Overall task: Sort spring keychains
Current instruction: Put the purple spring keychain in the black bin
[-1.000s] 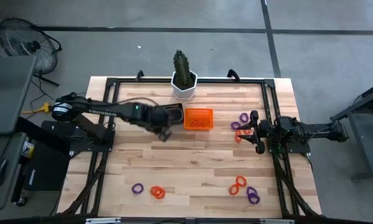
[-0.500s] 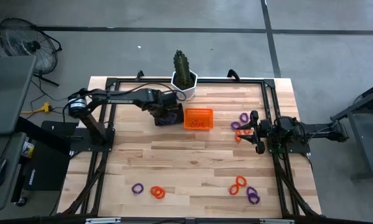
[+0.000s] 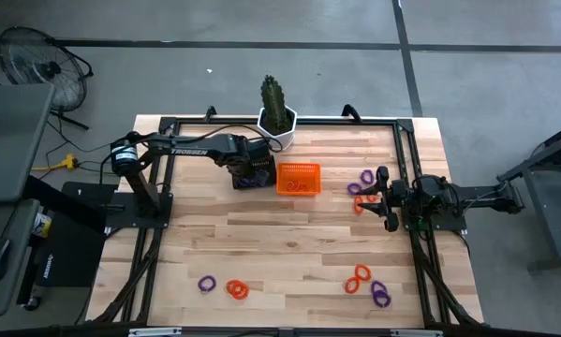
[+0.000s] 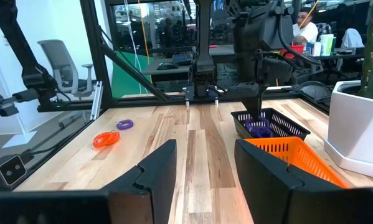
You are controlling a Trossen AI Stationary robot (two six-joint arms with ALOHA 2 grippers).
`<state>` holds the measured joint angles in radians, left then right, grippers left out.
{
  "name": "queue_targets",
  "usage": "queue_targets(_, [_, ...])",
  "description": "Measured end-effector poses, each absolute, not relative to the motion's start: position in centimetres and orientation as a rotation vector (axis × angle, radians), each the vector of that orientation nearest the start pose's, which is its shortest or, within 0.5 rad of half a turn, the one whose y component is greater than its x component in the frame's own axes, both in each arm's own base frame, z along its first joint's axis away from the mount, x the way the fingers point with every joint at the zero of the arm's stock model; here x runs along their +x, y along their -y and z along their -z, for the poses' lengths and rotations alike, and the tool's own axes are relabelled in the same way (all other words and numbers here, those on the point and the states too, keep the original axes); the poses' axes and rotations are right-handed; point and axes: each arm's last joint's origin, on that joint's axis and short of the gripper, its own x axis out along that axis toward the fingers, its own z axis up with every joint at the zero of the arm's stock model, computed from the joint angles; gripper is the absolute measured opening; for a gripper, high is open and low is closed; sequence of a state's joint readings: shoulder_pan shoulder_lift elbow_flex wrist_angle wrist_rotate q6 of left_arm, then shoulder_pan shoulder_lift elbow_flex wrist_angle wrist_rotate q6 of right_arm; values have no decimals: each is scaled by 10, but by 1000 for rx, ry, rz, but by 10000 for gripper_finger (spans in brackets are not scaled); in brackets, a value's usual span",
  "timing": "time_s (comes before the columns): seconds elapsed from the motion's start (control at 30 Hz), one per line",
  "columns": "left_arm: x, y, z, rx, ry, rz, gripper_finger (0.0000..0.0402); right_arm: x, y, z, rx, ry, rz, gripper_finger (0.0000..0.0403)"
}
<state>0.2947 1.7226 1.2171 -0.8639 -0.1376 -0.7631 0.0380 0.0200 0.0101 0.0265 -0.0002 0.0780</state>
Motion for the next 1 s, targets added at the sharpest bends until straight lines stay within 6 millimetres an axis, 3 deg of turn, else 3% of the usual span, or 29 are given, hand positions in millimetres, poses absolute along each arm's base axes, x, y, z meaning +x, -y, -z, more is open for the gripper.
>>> queue_targets(0.27, [305, -96, -205, -735, -1193, -868, 123, 98, -4, -168, 78, 15, -39, 157])
queue_targets(0.53, [290, -70, -232, -687, -1210, -816, 130, 98, -4, -168, 78, 14, -39, 157])
queue_targets(0.8, [264, -18, -261, -642, -1275, -759, 131, 98, -4, -168, 78, 15, -39, 156])
queue_targets(1.0, [243, 32, -268, -578, -1396, -667, 131, 99, -4, -168, 78, 11, -39, 157])
